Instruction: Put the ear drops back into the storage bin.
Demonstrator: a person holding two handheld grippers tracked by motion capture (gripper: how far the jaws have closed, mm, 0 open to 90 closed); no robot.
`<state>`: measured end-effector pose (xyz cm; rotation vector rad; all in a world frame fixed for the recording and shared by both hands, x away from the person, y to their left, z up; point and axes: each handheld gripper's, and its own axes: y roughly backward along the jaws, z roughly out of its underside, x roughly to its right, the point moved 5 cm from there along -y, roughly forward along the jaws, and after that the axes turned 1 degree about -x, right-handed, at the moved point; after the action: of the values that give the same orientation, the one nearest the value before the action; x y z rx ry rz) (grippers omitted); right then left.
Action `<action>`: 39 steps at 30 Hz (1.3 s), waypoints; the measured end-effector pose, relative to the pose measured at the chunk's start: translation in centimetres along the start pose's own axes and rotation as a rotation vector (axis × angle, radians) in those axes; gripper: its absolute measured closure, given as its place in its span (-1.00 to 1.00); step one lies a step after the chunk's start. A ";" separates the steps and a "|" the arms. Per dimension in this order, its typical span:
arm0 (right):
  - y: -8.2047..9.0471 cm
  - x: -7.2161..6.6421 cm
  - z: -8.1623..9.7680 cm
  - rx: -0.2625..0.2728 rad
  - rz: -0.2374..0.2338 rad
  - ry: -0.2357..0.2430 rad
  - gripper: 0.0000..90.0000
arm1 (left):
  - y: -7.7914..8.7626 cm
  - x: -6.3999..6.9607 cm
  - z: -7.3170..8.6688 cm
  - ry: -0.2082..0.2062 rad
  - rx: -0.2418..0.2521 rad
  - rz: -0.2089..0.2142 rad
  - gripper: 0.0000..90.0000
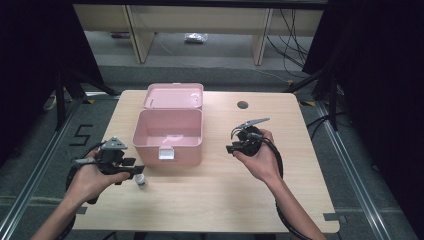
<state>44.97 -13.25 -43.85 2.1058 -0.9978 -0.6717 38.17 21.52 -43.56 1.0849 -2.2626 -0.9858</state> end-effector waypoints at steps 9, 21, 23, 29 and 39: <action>0.0 0.5 0.5 -0.024 0.005 0.003 0.50 | -0.4 -0.5 -0.3 -0.009 -0.083 0.026 0.23; 0.5 0.1 0.6 -0.028 0.014 0.017 0.48 | -2.0 -1.2 0.2 -0.030 -0.285 0.051 0.34; 0.5 -0.1 0.6 -0.035 -0.001 0.010 0.48 | -2.3 -1.4 0.3 -0.047 -0.319 0.039 0.36; 0.4 -0.1 0.7 -0.041 -0.001 0.015 0.48 | -3.1 -1.7 0.4 -0.095 -0.392 0.038 0.37; 0.1 -0.4 0.7 -0.043 0.000 0.020 0.48 | -4.0 -1.5 0.4 -0.132 -0.460 0.056 0.41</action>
<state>44.24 -13.27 -44.10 2.0717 -0.9642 -0.6654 40.79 21.16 -47.01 0.7711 -2.0015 -1.4947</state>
